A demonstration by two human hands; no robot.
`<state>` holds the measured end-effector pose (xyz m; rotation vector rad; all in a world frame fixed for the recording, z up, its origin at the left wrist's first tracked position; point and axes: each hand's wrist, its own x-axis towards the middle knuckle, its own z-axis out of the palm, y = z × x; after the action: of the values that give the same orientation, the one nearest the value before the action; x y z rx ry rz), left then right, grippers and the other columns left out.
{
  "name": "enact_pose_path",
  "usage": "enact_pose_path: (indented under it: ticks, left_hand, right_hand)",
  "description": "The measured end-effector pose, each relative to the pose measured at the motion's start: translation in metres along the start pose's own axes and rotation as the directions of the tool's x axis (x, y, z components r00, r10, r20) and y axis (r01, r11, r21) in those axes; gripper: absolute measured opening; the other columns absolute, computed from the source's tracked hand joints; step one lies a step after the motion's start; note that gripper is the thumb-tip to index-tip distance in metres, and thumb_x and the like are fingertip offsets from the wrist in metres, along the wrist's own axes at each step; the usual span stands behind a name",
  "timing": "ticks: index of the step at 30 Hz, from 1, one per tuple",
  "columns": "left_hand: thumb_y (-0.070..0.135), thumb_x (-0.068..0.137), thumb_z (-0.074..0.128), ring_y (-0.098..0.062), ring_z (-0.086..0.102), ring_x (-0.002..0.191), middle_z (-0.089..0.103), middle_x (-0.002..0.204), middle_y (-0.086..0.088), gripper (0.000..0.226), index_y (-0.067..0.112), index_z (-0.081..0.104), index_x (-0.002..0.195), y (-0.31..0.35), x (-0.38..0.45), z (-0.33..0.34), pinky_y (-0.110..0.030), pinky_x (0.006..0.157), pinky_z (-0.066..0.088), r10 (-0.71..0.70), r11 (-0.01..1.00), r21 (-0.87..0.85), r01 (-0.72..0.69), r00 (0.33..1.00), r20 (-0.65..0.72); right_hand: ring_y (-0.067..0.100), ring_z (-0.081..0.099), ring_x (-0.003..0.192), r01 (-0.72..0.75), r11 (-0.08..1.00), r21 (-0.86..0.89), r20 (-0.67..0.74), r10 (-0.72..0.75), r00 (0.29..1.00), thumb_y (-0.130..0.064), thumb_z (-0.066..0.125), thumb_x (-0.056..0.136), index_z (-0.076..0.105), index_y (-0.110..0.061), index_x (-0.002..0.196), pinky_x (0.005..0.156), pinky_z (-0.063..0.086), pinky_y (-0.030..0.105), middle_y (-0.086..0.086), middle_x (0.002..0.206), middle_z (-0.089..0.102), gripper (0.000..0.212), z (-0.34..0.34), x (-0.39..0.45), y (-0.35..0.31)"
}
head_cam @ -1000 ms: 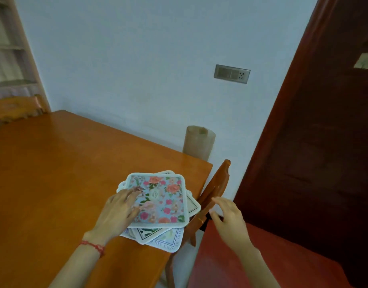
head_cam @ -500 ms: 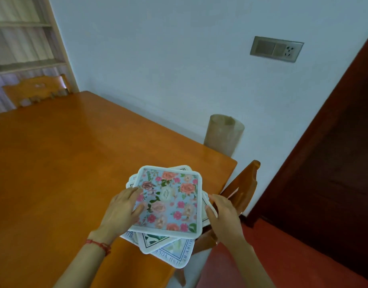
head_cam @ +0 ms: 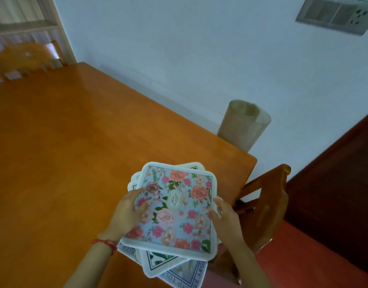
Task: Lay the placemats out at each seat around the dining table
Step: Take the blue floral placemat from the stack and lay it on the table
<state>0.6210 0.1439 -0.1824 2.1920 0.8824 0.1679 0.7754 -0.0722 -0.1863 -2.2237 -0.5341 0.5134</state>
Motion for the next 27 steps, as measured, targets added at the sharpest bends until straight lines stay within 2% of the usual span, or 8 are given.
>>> enact_pose_path:
  ticks: [6, 9, 11, 15, 18, 22, 25, 27]
  left_hand:
    - [0.021, 0.090, 0.055, -0.028, 0.050, 0.117, 0.048, 0.136, -0.012, 0.044, 0.011, 0.046, 0.132, -0.001, 0.015, 0.011, -0.030, 0.086, 0.042, -0.165, 0.985, -0.056, 0.162, 0.986, -0.038]
    - [0.023, 0.091, 0.054, -0.028, 0.054, 0.111, 0.049, 0.135, -0.013, 0.044, 0.011, 0.047, 0.132, -0.007, 0.019, 0.014, -0.029, 0.081, 0.044, -0.221, 0.973, -0.082, 0.217, 0.975, -0.034]
    - [0.021, 0.091, 0.054, -0.024, 0.056, 0.100, 0.053, 0.132, -0.013, 0.040, 0.010, 0.049, 0.129, -0.011, 0.022, 0.015, -0.024, 0.073, 0.044, -0.226, 0.971, -0.088, 0.223, 0.974, -0.028]
    - [0.017, 0.091, 0.054, -0.025, 0.058, 0.097, 0.056, 0.127, -0.015, 0.040, 0.006, 0.049, 0.129, -0.016, 0.030, 0.020, -0.020, 0.068, 0.043, -0.270, 0.962, -0.054, 0.269, 0.963, -0.024]
    - [0.015, 0.091, 0.054, -0.028, 0.060, 0.100, 0.059, 0.124, -0.014, 0.037, 0.005, 0.051, 0.127, -0.020, 0.036, 0.024, -0.025, 0.071, 0.045, -0.282, 0.959, -0.036, 0.281, 0.959, -0.025]
    - [0.017, 0.090, 0.057, -0.031, 0.057, 0.109, 0.057, 0.126, -0.018, 0.040, 0.004, 0.052, 0.127, -0.029, 0.043, 0.027, -0.034, 0.083, 0.046, -0.336, 0.942, -0.033, 0.334, 0.941, -0.043]
    - [0.016, 0.088, 0.059, -0.033, 0.056, 0.109, 0.055, 0.127, -0.019, 0.041, 0.002, 0.052, 0.126, -0.034, 0.050, 0.029, -0.037, 0.086, 0.046, -0.356, 0.934, -0.030, 0.355, 0.933, -0.052]
    - [0.010, 0.087, 0.060, -0.034, 0.058, 0.104, 0.058, 0.123, -0.019, 0.036, 0.000, 0.056, 0.122, -0.034, 0.055, 0.029, -0.034, 0.079, 0.046, -0.363, 0.931, -0.064, 0.359, 0.929, -0.067]
  right_hand:
    - [0.013, 0.057, 0.095, -0.201, 0.969, 0.147, 0.055, 0.194, 0.979, -0.022, 0.055, 0.090, 0.055, -0.023, 0.110, 0.081, 0.050, 0.027, -0.011, 0.097, 0.058, 0.020, 0.004, 0.021, 0.010]
    - [0.010, 0.055, 0.080, -0.269, 0.942, 0.199, 0.085, 0.257, 0.963, -0.020, 0.060, 0.088, 0.053, -0.025, 0.102, 0.060, 0.042, 0.015, -0.012, 0.085, 0.053, 0.016, 0.003, 0.029, 0.014]
    - [0.006, 0.053, 0.073, -0.324, 0.920, 0.222, 0.097, 0.310, 0.946, -0.024, 0.063, 0.086, 0.052, -0.024, 0.099, 0.056, 0.039, 0.015, -0.010, 0.084, 0.053, 0.017, 0.003, 0.034, 0.018]
    - [0.003, 0.050, 0.064, -0.370, 0.911, 0.181, 0.104, 0.357, 0.928, -0.022, 0.062, 0.086, 0.057, -0.018, 0.088, 0.051, 0.037, 0.018, -0.006, 0.075, 0.056, 0.006, 0.004, 0.040, 0.022]
    - [0.004, 0.049, 0.061, -0.368, 0.916, 0.161, 0.067, 0.362, 0.930, -0.013, 0.058, 0.087, 0.059, -0.009, 0.089, 0.049, 0.035, 0.018, -0.006, 0.070, 0.055, 0.005, 0.006, 0.046, 0.025]
    - [0.009, 0.046, 0.058, -0.407, 0.909, 0.095, 0.038, 0.405, 0.914, -0.010, 0.056, 0.087, 0.056, 0.009, 0.104, 0.049, 0.036, 0.022, 0.002, 0.070, 0.052, 0.026, 0.010, 0.051, 0.031]
    - [0.020, 0.055, 0.071, -0.429, 0.898, 0.102, 0.043, 0.427, 0.903, -0.006, 0.056, 0.087, 0.053, 0.012, 0.110, 0.059, 0.044, 0.028, 0.018, 0.089, 0.060, 0.029, 0.013, 0.054, 0.033]
    - [0.027, 0.056, 0.079, -0.451, 0.885, 0.116, 0.044, 0.449, 0.892, -0.005, 0.057, 0.085, 0.059, 0.009, 0.103, 0.067, 0.045, 0.034, 0.019, 0.086, 0.059, 0.023, 0.015, 0.057, 0.035]
